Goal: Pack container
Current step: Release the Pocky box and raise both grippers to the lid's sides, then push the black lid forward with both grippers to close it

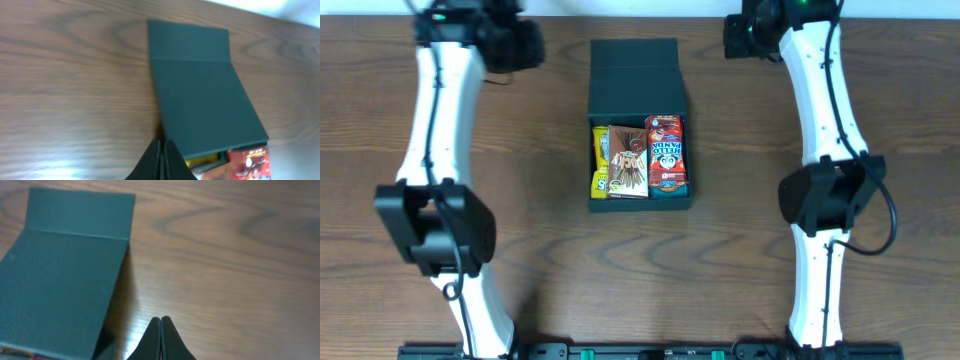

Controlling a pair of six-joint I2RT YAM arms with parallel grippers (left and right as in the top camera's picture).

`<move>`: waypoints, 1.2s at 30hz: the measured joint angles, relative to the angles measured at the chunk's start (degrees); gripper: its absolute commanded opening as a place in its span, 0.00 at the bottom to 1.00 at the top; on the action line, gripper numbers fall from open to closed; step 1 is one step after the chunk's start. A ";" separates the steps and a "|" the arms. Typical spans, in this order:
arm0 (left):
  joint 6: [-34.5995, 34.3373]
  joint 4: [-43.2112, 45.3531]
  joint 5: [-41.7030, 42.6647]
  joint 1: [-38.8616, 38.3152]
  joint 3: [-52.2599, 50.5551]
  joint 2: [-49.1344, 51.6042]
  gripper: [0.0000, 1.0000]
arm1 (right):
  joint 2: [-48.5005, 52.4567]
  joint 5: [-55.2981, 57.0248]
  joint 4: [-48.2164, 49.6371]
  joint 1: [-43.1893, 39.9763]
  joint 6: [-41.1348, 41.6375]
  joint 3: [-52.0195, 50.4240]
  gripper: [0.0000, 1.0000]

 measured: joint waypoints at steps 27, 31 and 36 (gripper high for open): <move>-17.75 9.40 11.65 -0.11 -1.70 17.38 0.06 | 4.02 -38.95 28.79 -5.81 1.95 -27.10 0.02; -18.91 9.75 12.76 -0.17 -1.70 17.86 0.06 | 7.45 -42.29 29.97 -5.55 3.80 -27.12 0.02; -19.56 10.40 13.27 -0.39 -1.70 18.97 0.05 | 10.19 -45.09 30.42 -4.92 5.11 -27.26 0.01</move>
